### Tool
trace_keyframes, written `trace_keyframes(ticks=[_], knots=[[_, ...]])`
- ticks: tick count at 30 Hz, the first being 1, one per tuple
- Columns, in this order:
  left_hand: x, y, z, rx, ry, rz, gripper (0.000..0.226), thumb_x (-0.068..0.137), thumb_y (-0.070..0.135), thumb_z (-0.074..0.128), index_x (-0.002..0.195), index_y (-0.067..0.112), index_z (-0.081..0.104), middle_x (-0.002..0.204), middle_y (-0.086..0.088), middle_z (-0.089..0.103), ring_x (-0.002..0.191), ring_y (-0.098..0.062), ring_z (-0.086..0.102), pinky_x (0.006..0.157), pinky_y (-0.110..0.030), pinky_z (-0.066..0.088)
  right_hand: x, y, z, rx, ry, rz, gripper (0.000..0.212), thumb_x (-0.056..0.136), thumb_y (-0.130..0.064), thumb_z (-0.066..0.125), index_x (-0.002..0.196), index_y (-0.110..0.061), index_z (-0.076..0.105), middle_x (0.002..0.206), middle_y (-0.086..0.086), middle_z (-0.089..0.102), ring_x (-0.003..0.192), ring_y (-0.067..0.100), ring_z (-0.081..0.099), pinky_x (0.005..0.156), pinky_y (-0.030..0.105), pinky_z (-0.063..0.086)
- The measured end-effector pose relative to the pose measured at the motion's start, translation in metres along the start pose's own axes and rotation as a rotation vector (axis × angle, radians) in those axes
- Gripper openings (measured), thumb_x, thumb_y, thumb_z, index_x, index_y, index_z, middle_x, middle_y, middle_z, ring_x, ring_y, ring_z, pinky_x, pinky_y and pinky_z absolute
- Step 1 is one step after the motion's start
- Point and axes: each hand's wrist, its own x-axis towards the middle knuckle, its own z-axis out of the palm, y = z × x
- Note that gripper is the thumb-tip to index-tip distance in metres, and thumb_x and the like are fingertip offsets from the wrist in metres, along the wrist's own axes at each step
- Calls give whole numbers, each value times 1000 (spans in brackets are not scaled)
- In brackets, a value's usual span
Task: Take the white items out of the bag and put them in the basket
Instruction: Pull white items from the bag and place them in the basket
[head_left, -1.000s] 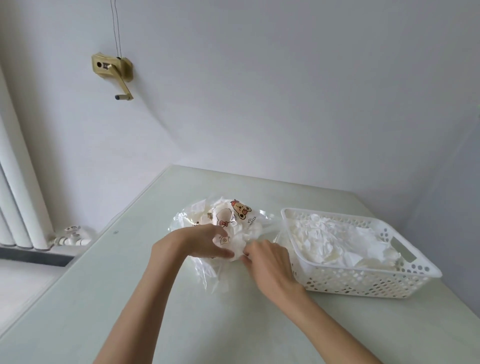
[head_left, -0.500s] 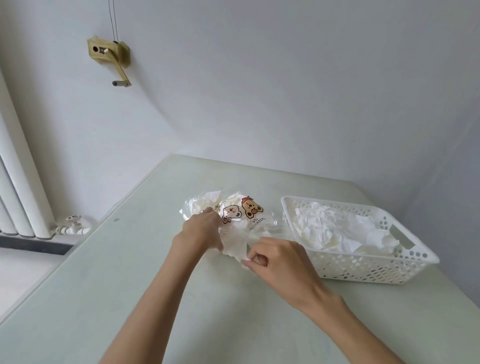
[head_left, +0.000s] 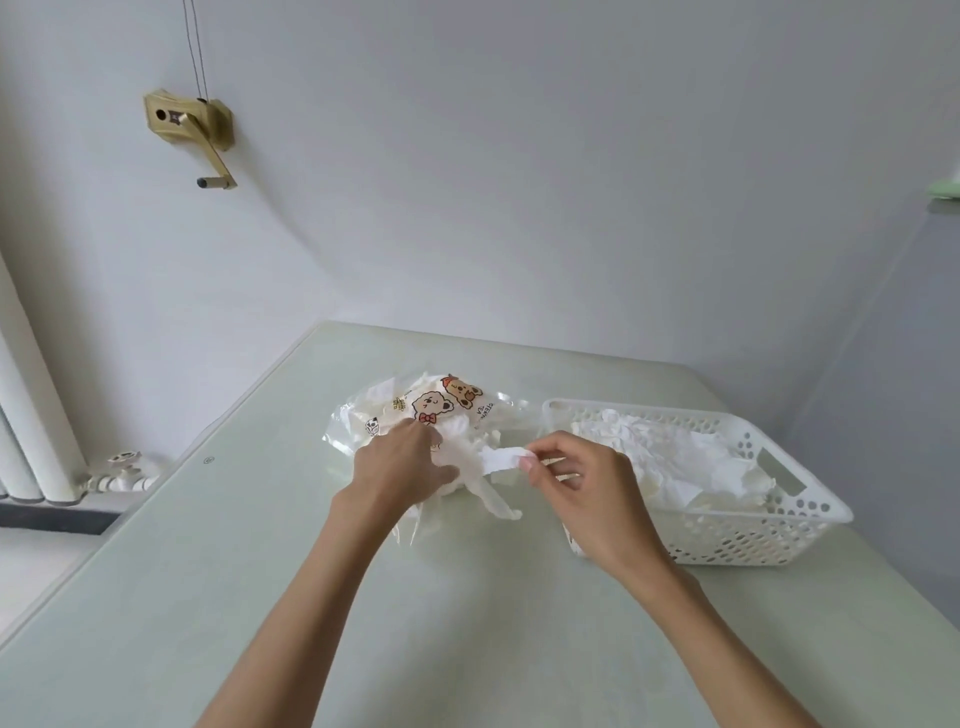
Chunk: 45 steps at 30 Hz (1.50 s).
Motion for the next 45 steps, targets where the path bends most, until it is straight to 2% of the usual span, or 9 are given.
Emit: trace_keyframes(ticks=[7, 16, 21, 25, 28, 30, 33, 38, 45], knots=[[-2, 0, -5, -14, -195, 186, 99, 74, 60, 70, 152, 28, 18, 158, 11, 21, 144, -16, 22, 115, -37, 24, 12, -21, 7, 119, 12, 3, 5, 89, -19, 66, 85, -19, 66, 74, -7, 72, 72, 4, 68, 70, 18, 52], [13, -10, 12, -27, -30, 124, 57, 85, 56, 60, 133, 28, 48, 130, 9, 52, 125, -19, 45, 92, -32, 41, 6, -23, 6, 329, 173, 23, 6, 90, -11, 64, 85, -12, 64, 68, 0, 71, 66, 12, 71, 69, 28, 56], [9, -8, 11, 14, -50, 140, 62, 85, 55, 62, 138, 28, 44, 137, 8, 48, 129, -21, 41, 97, -33, 39, 8, -22, -4, 283, 68, 107, 8, 91, -10, 62, 83, -9, 62, 74, 4, 71, 65, 17, 71, 63, 28, 55], [4, -12, -5, -248, -195, 285, 73, 80, 37, 75, 141, 35, 37, 146, 15, 38, 131, -8, 37, 103, -24, 31, 7, -27, -6, 549, -57, 268, 6, 95, -6, 54, 89, -5, 55, 85, 5, 71, 76, 19, 72, 62, 22, 55], [1, -15, -16, -462, -271, 353, 58, 77, 19, 79, 120, 40, 46, 138, 20, 41, 126, -3, 41, 101, -27, 36, 5, -27, 0, 628, -59, 319, 4, 93, -8, 58, 93, -4, 56, 76, 4, 71, 70, 19, 69, 63, 21, 54], [2, -16, -17, -483, -232, 378, 37, 81, 9, 74, 100, 33, 54, 131, 16, 50, 122, -5, 49, 96, -29, 43, 5, -23, 3, 478, -84, 298, 6, 91, -12, 63, 92, -7, 58, 72, 1, 70, 66, 16, 68, 66, 22, 54], [5, -14, -15, -478, -91, 383, 36, 83, -3, 63, 70, 30, 55, 120, 14, 63, 110, -5, 61, 88, -26, 50, 3, -18, 7, -150, -126, 129, 6, 85, -27, 69, 88, -23, 65, 75, -7, 68, 63, 4, 60, 65, 20, 45], [9, -14, -10, -499, 107, 356, 44, 80, -5, 59, 56, 31, 58, 118, 16, 66, 101, -5, 66, 91, -33, 52, 6, -31, 18, -668, -96, -43, 21, 92, -38, 58, 108, -28, 69, 105, -6, 68, 98, 21, 63, 77, 27, 43], [5, -1, 4, -255, 78, 328, 31, 81, 30, 72, 112, 30, 68, 130, 22, 56, 106, -3, 60, 83, -22, 42, 13, -27, 29, -989, -234, -215, 16, 96, -21, 52, 104, -14, 64, 112, 4, 56, 111, 23, 51, 69, 29, 31]])
